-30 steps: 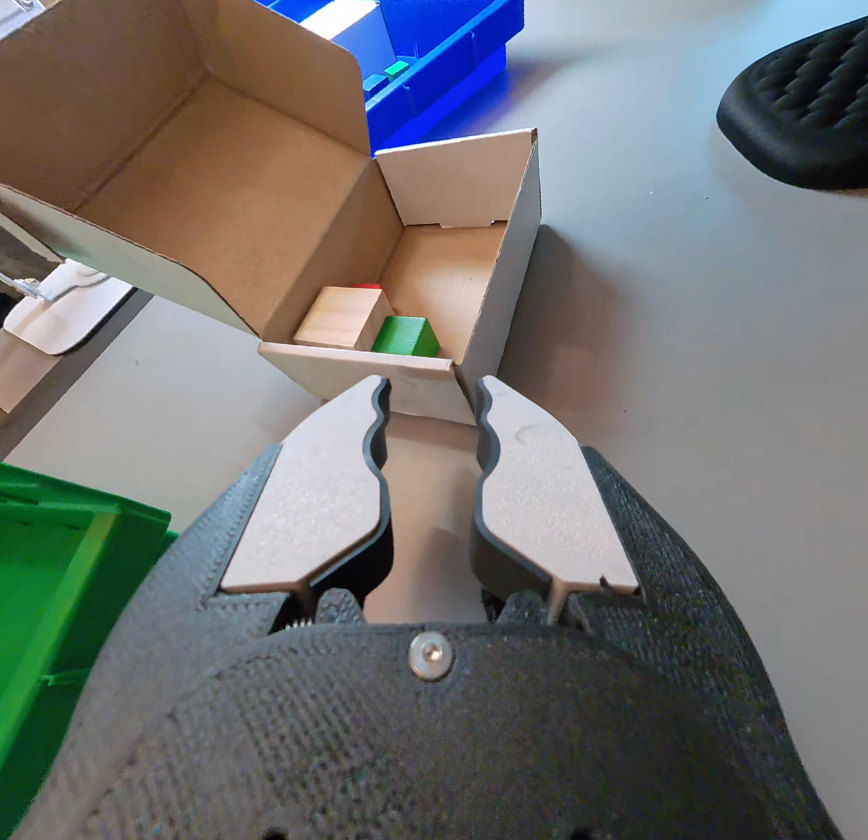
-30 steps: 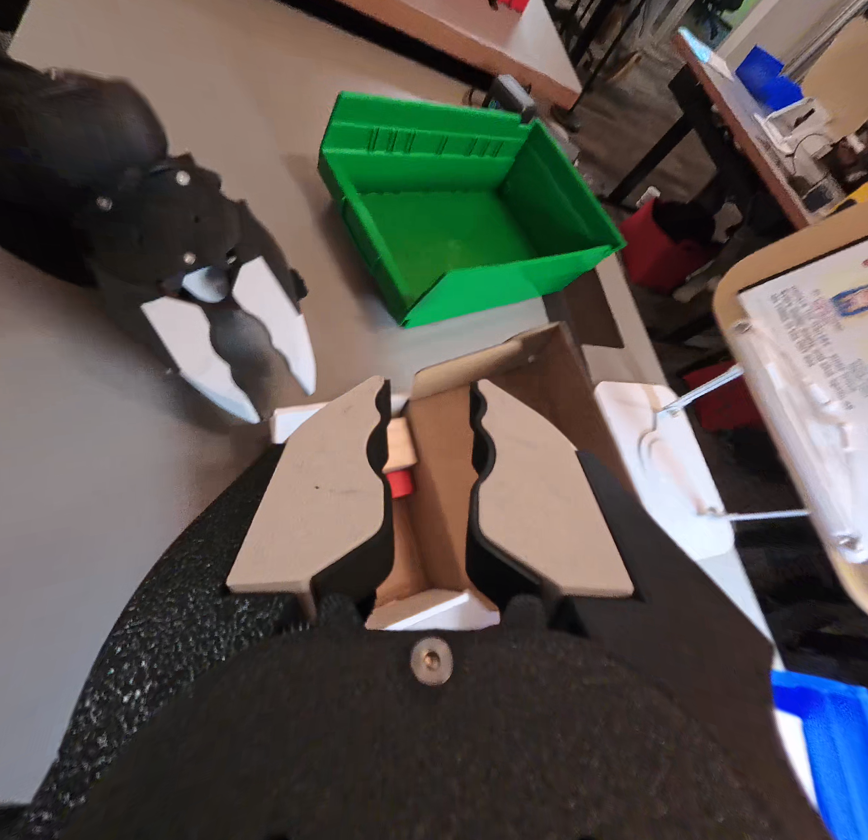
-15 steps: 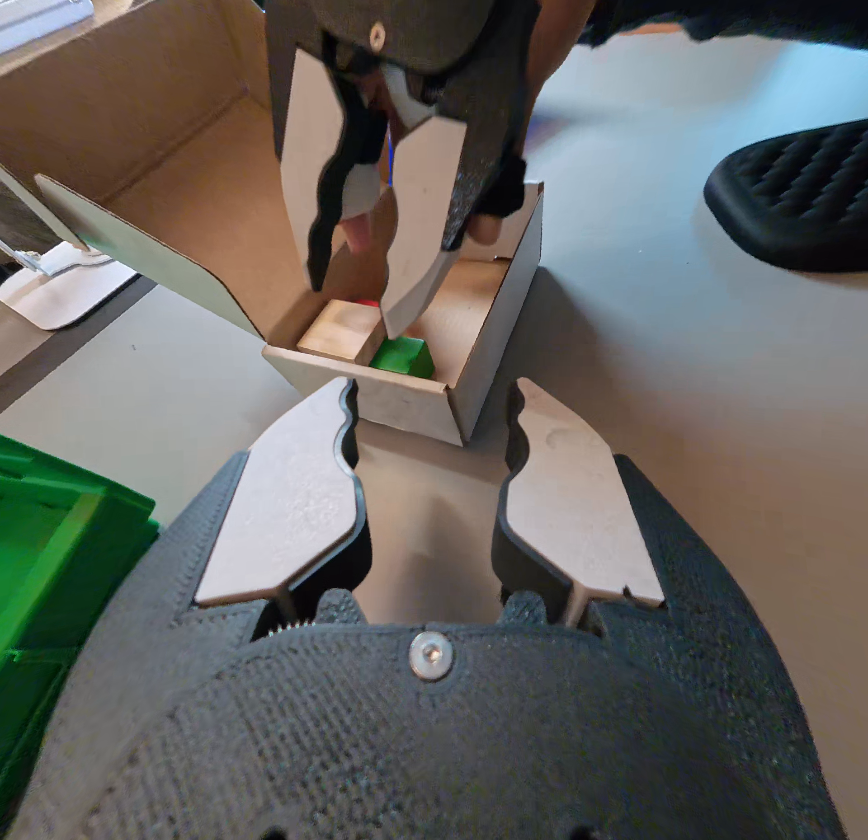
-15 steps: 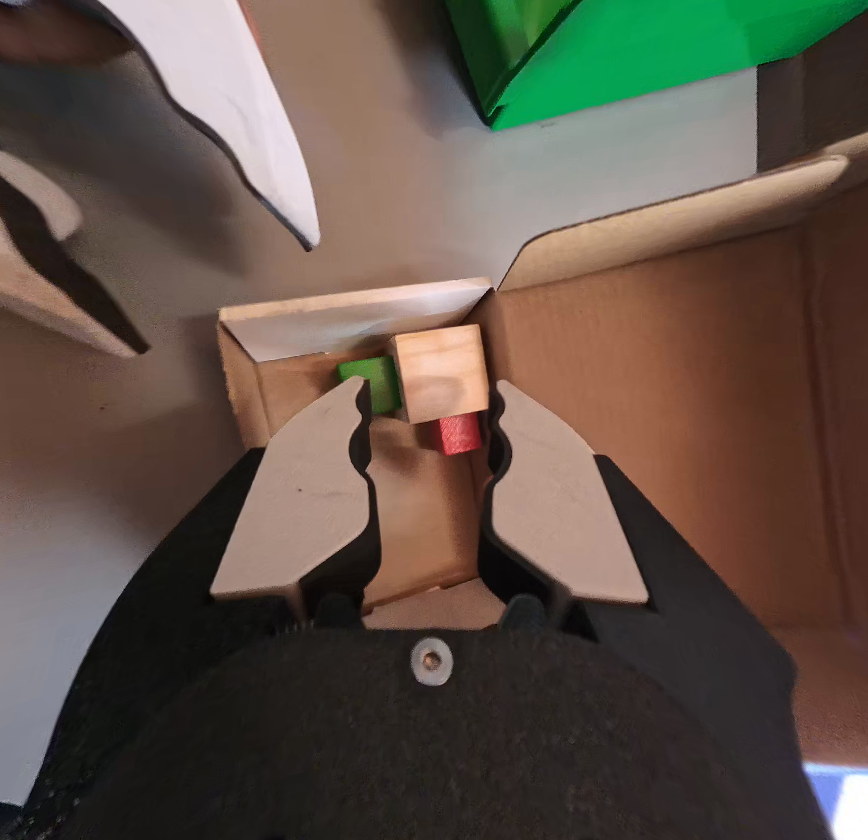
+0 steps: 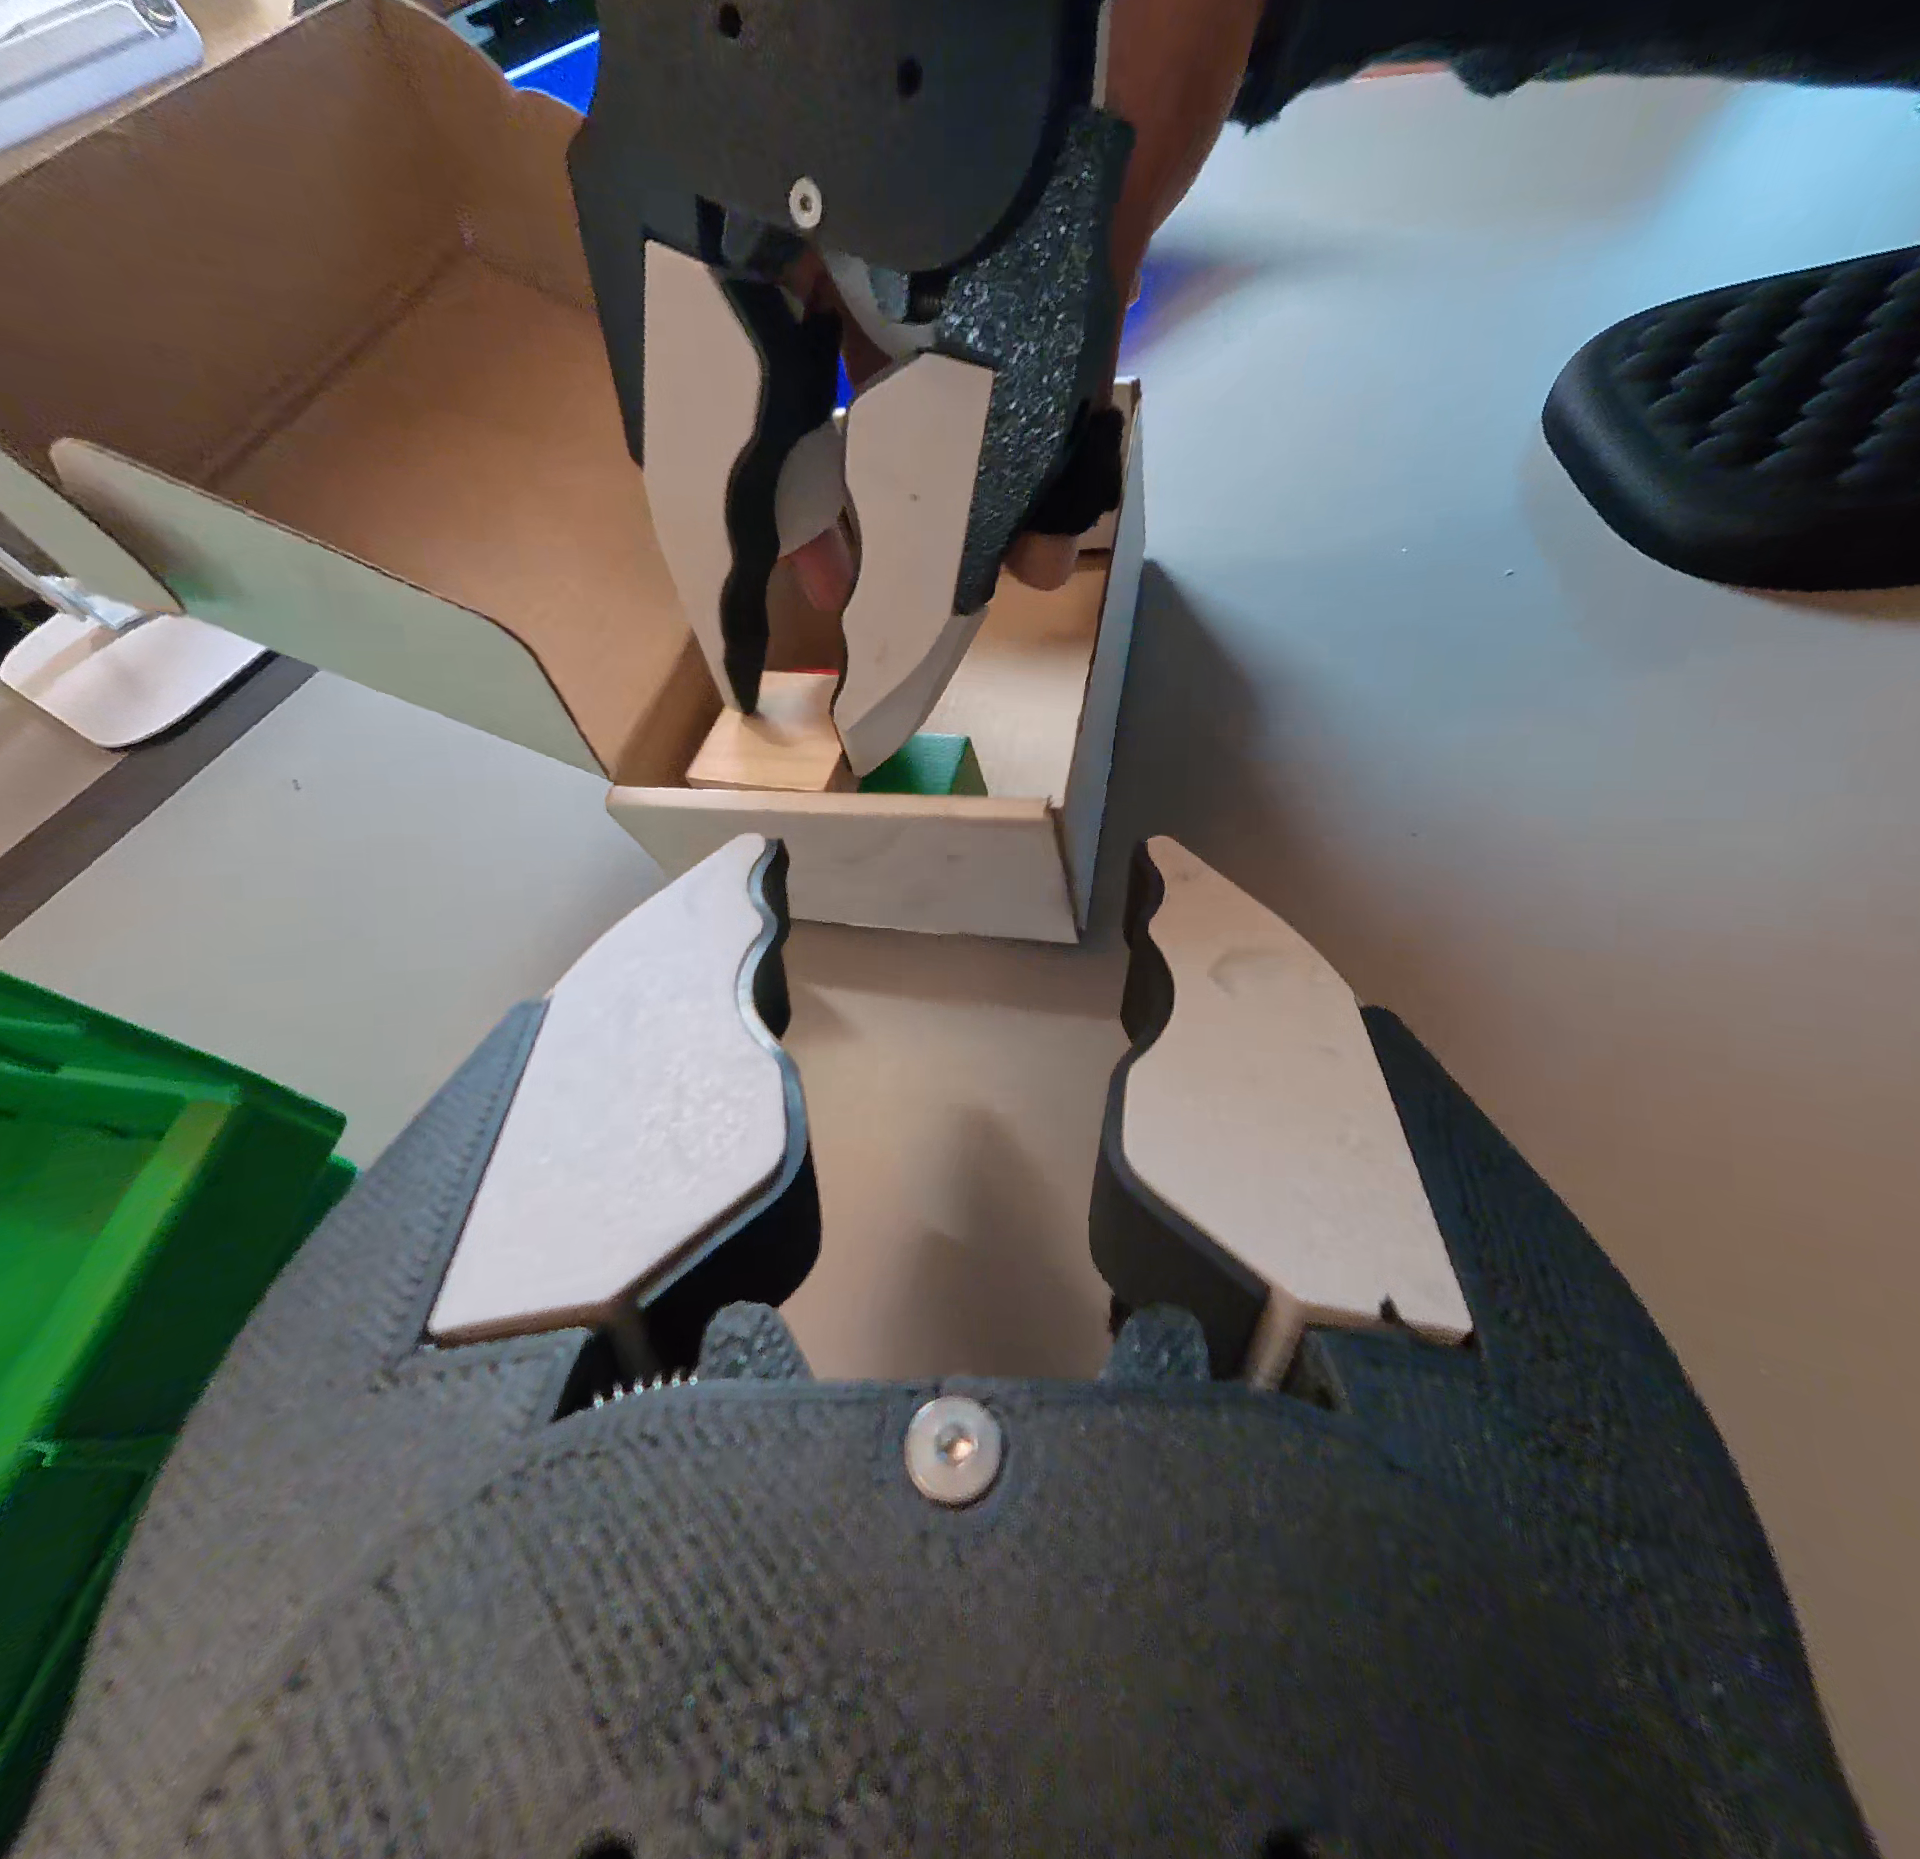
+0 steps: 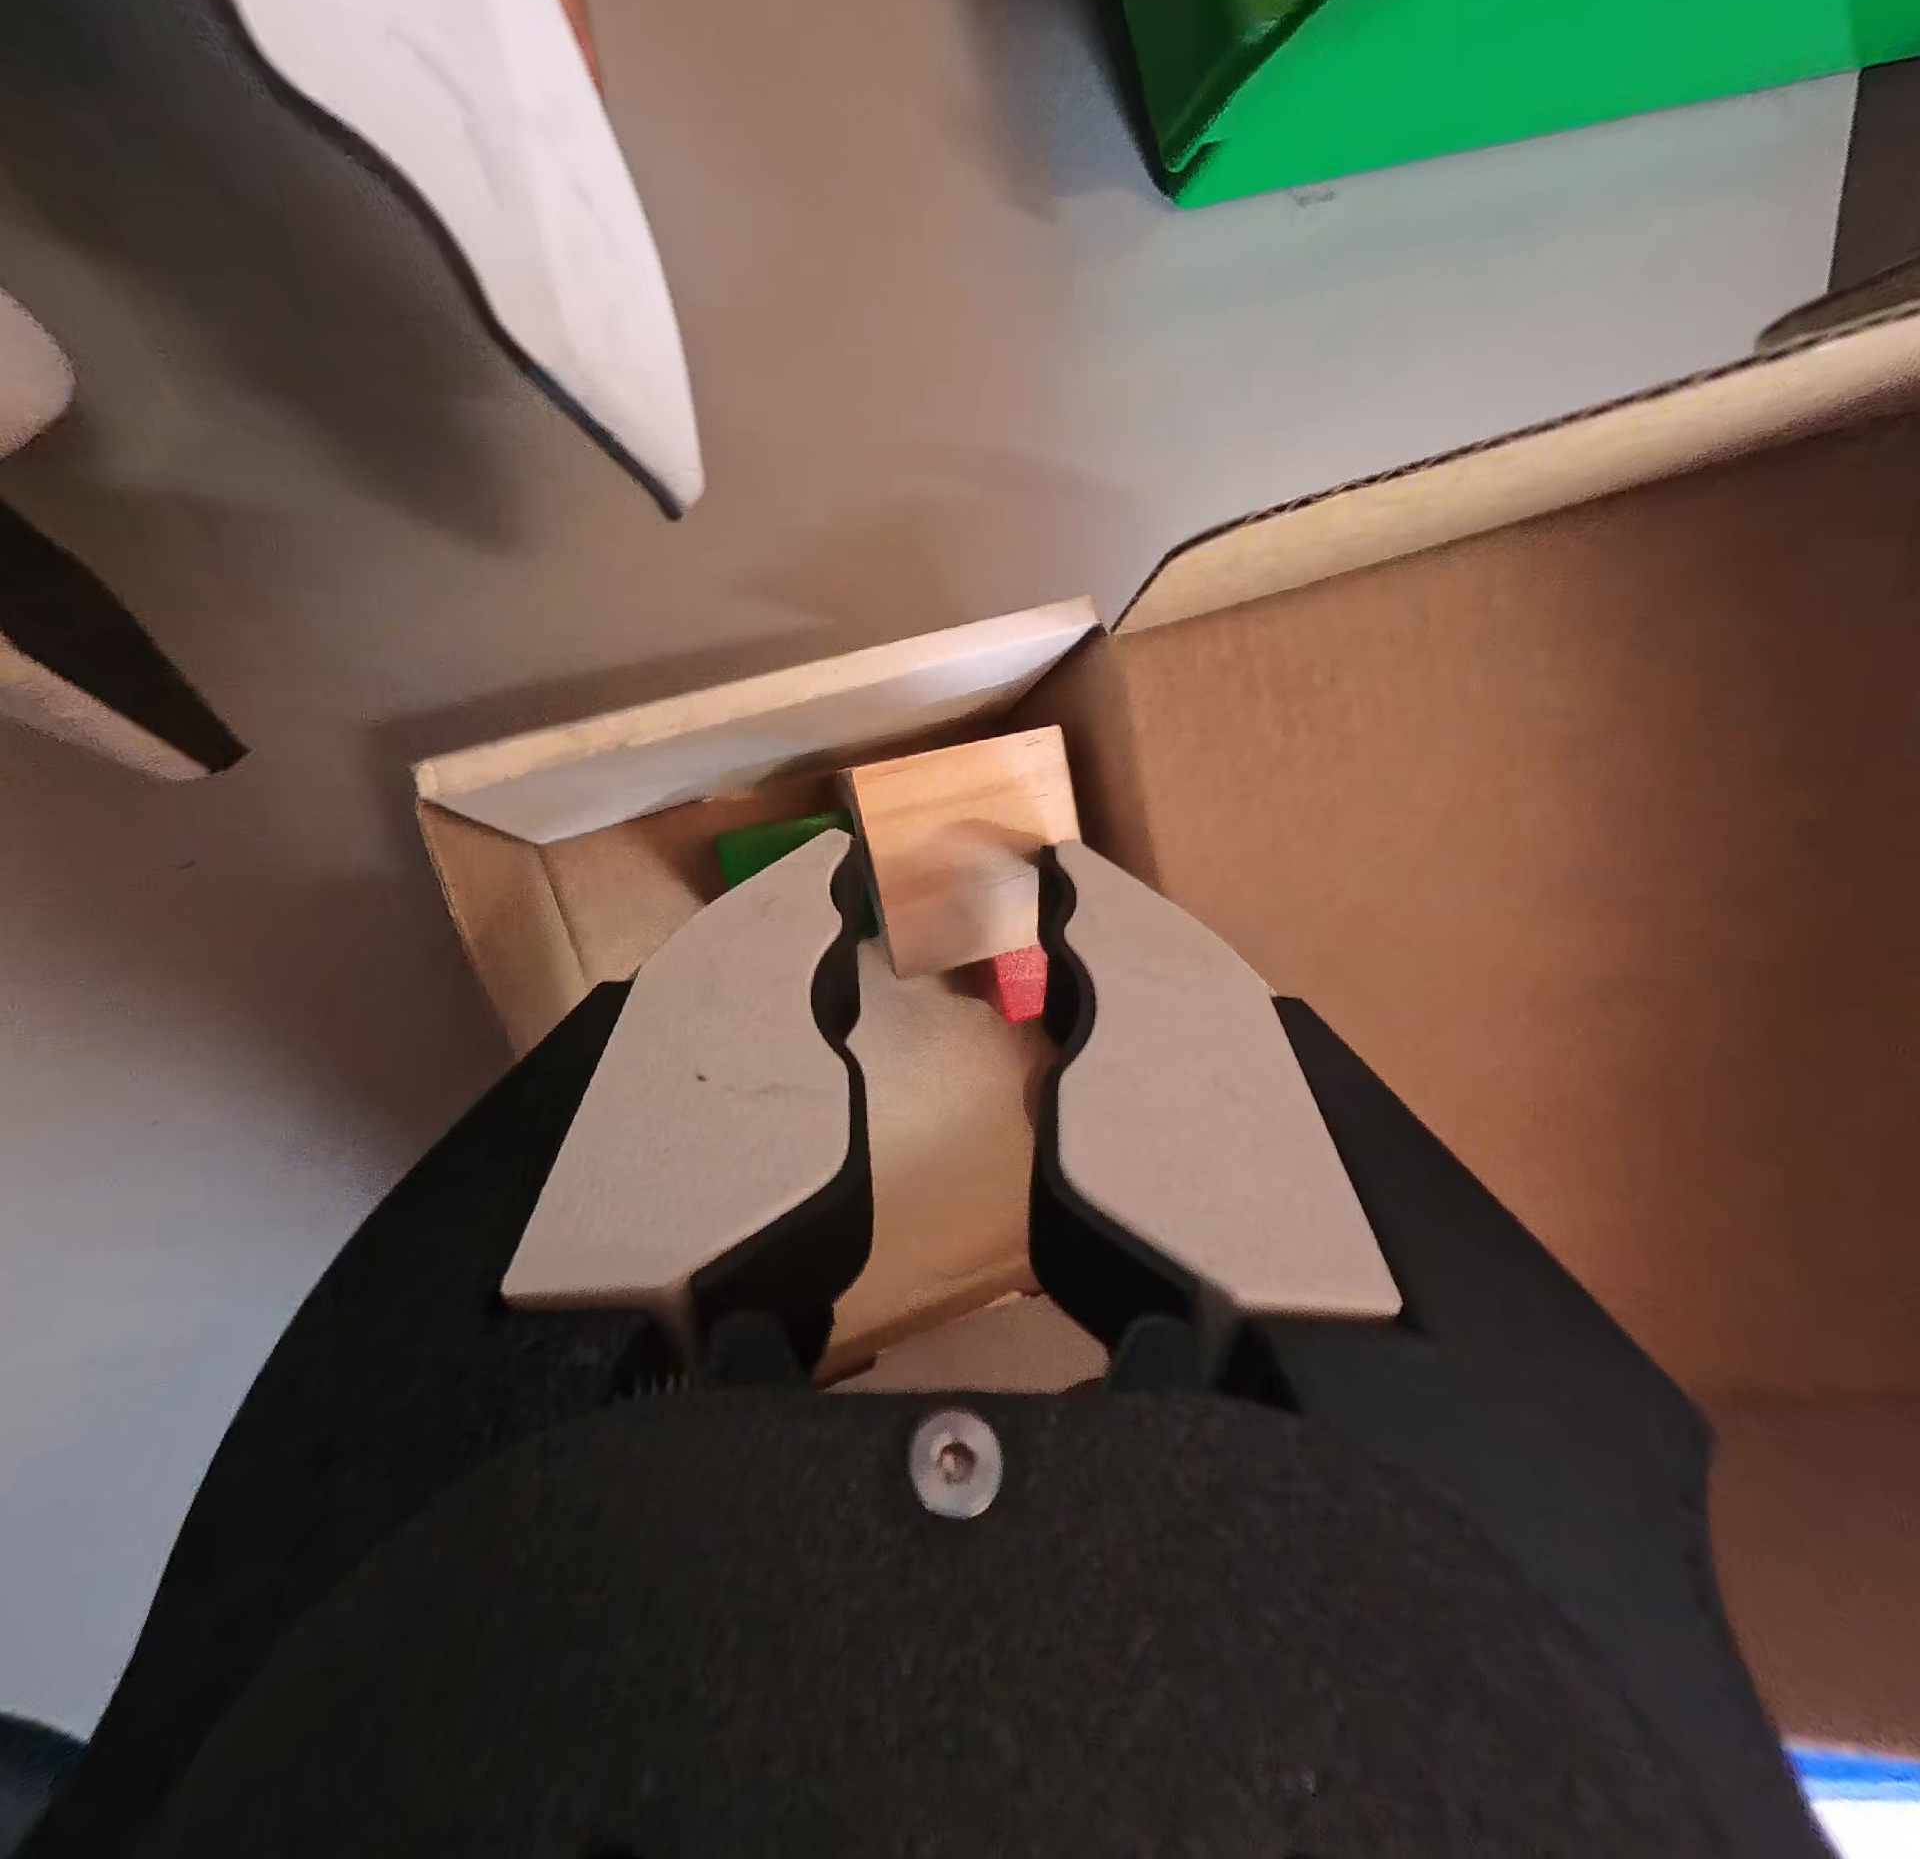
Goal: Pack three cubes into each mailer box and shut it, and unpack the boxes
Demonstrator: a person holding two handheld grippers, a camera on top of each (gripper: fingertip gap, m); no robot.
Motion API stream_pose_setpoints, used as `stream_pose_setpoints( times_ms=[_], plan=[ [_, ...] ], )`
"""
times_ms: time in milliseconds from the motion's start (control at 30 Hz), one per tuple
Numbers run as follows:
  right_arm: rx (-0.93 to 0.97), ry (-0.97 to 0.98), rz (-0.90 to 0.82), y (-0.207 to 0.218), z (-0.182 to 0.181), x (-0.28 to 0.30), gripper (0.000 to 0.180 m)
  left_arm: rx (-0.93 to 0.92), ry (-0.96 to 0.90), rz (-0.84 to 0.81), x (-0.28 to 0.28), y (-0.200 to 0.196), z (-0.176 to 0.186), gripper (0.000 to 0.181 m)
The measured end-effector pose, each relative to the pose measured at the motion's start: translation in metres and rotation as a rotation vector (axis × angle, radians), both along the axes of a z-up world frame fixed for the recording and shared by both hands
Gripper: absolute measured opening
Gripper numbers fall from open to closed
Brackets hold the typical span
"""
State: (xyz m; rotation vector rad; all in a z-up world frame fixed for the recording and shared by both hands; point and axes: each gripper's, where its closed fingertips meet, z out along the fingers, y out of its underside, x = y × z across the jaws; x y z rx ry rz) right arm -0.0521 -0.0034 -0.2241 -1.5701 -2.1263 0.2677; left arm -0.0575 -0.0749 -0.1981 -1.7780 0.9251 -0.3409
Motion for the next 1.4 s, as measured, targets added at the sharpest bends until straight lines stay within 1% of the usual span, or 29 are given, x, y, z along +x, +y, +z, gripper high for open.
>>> stream_pose_setpoints(
  times_ms=[167,267,300,367,500,633,867,1033,1233,1400],
  plan=[
    [-0.017,-0.02,0.022,-0.013,0.001,0.008,0.028,-0.001,0.01,-0.001,0.0,0.0,-0.002,0.061],
    [-0.059,0.001,0.034,-0.024,0.003,0.009,0.014,-0.004,0.015,-0.002,0.001,0.0,-0.004,0.061],
    [-0.056,0.016,0.031,-0.024,0.005,0.009,0.015,-0.004,0.016,-0.002,0.001,0.0,-0.004,0.06],
    [-0.046,0.028,0.027,-0.023,0.008,0.011,0.026,-0.003,0.019,-0.002,0.001,0.0,-0.004,0.06],
    [-0.051,0.022,-0.01,-0.012,0.013,0.02,0.041,-0.004,0.022,-0.002,0.001,0.0,-0.005,0.06],
    [-0.052,0.002,-0.035,-0.001,0.014,0.03,0.049,-0.005,0.021,-0.002,0.0,0.001,-0.005,0.06],
    [-0.172,0.001,0.003,-0.006,0.001,0.014,0.051,0.001,0.037,-0.015,0.002,-0.001,-0.006,0.06],
    [-0.229,-0.007,0.006,-0.007,-0.008,0.01,0.045,0.009,0.034,-0.026,0.001,-0.001,-0.004,0.06],
    [-0.193,-0.007,-0.01,-0.008,-0.007,0.012,0.044,0.001,0.043,-0.033,0.002,-0.002,-0.007,0.06],
    [-0.179,0.058,-0.014,-0.014,0.004,0.009,0.044,0.004,0.038,-0.027,0.001,-0.001,-0.006,0.059]
  ],
)
